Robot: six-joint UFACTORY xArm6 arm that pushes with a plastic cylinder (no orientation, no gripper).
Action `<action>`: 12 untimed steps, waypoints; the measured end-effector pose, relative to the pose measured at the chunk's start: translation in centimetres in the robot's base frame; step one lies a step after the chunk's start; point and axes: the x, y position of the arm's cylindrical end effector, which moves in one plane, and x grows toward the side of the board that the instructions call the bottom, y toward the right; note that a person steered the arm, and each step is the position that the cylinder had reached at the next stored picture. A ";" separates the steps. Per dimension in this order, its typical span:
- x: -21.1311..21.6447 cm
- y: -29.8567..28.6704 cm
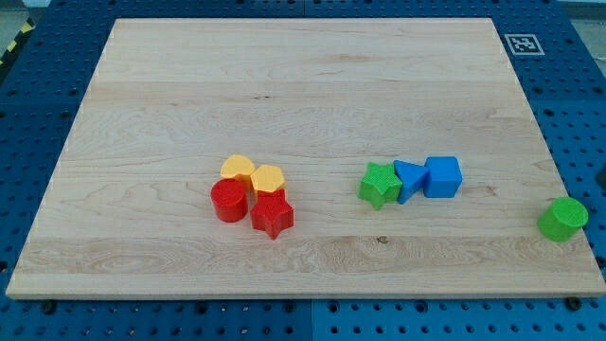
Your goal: Move the green circle into the blue blocks
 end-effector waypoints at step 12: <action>1.4 -15.4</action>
